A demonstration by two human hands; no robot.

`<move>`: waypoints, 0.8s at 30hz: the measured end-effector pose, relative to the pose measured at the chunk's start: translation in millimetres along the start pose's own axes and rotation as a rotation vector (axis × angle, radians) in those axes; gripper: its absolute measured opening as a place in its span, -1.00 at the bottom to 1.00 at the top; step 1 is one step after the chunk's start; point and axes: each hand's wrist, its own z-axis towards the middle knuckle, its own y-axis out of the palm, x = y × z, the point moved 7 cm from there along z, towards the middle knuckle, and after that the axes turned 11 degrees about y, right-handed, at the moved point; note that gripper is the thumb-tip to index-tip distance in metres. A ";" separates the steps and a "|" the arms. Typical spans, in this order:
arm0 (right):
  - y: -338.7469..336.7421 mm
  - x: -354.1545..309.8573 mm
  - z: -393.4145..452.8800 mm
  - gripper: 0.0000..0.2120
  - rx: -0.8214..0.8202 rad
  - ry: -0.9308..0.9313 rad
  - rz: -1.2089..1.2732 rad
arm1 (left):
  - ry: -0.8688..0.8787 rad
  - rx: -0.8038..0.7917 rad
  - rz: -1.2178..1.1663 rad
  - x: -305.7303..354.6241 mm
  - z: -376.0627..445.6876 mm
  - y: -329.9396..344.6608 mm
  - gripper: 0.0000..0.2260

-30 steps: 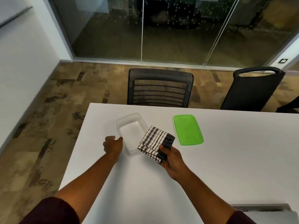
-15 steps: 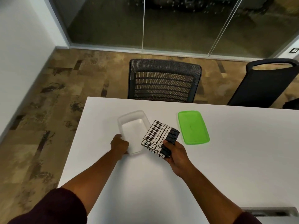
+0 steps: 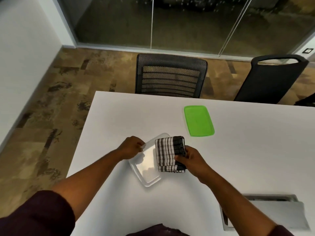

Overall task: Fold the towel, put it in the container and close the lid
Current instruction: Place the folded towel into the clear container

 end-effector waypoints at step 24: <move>55.2 180.6 -17.3 -0.77 -0.011 0.556 0.042 | 0.105 -0.239 0.086 21.3 -49.2 123.0 -0.72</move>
